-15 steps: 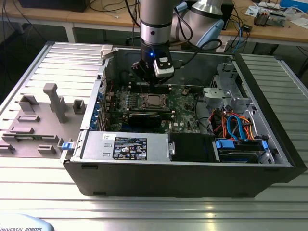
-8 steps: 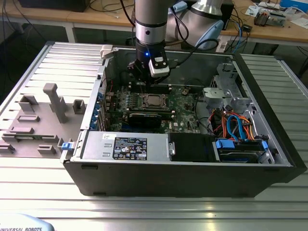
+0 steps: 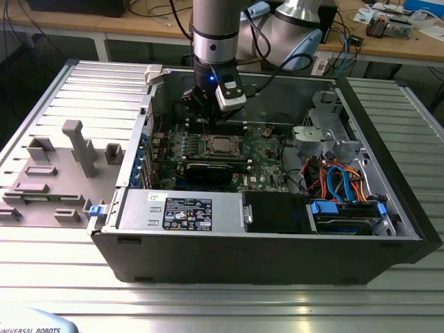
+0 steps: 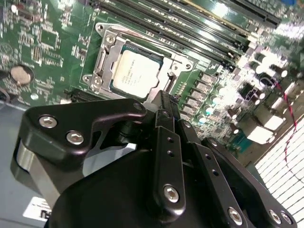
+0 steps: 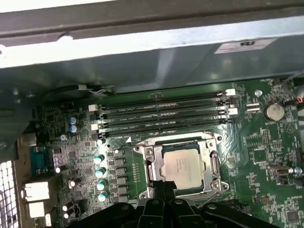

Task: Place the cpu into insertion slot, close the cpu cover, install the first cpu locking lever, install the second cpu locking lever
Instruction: 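Install the first cpu locking lever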

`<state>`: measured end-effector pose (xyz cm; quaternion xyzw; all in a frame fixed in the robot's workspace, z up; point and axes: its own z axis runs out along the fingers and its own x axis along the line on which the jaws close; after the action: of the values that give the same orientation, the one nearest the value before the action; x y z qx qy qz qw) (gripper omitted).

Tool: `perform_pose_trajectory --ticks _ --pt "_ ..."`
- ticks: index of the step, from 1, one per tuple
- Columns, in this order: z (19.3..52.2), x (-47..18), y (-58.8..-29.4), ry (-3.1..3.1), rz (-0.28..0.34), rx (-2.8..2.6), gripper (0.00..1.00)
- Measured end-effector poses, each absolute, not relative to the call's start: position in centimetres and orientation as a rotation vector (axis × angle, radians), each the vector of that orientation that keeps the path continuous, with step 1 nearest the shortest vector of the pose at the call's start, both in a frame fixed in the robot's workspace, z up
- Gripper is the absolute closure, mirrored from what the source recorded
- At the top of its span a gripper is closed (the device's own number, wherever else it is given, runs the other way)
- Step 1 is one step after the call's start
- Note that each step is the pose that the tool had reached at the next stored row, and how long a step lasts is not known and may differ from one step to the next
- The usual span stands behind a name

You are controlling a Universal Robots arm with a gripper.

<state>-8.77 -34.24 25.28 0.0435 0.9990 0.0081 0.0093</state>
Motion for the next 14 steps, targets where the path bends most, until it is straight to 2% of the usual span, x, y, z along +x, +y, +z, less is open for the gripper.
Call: perform_pose_trajectory --ticks 14 --pt "25.2 -12.0 -34.2 3.122 0.036 0.077 0.89"
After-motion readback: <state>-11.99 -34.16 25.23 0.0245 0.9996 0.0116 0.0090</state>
